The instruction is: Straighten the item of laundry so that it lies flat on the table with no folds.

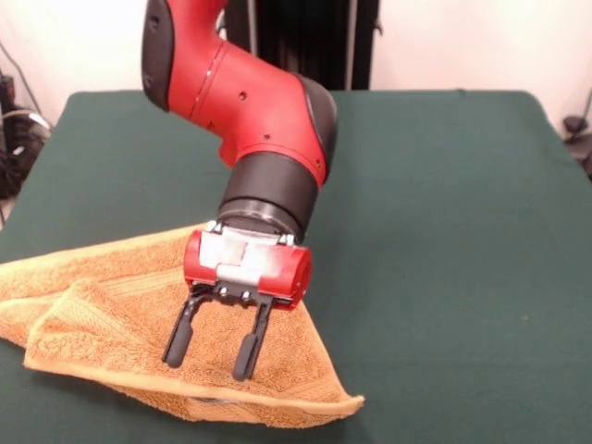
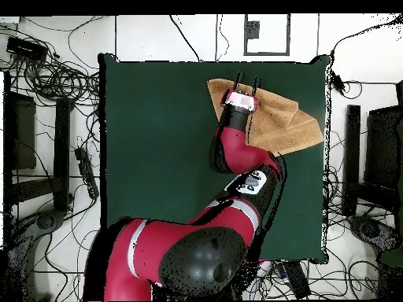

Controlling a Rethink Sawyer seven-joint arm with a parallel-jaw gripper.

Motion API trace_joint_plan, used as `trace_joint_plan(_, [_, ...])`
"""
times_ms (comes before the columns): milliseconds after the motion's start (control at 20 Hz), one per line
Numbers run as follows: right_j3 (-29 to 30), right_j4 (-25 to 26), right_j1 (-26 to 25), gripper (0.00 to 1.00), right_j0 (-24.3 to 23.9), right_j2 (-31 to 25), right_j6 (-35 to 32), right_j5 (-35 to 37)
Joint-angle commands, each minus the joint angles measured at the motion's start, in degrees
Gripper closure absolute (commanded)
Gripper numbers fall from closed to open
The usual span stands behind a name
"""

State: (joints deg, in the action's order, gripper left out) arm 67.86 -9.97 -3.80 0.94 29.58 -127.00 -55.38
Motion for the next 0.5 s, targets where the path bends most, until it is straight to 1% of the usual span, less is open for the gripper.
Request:
trace_joint_plan(50, [-0.7, -3.8, -4.9, 0.0, 0.5, -4.3, 0.2, -5.8])
trace_joint_plan(200, [-0.9, -4.7, -5.2, 0.0, 0.9, -5.3, -0.3, -5.2])
trace_joint_plan(300, [-0.9, -4.5, -4.7, 0.0, 1.3, -5.2, -0.3, -2.0])
trace_joint_plan(400, [-0.4, -1.9, -3.1, 0.0, 1.7, -5.2, -1.8, 5.2])
trace_joint_plan(450, [0.0, 1.9, -1.5, 0.0, 1.5, -6.1, -3.9, 12.4])
trace_joint_plan(500, [1.5, 2.9, 0.0, 0.0, 1.9, -6.2, -4.1, 16.7])
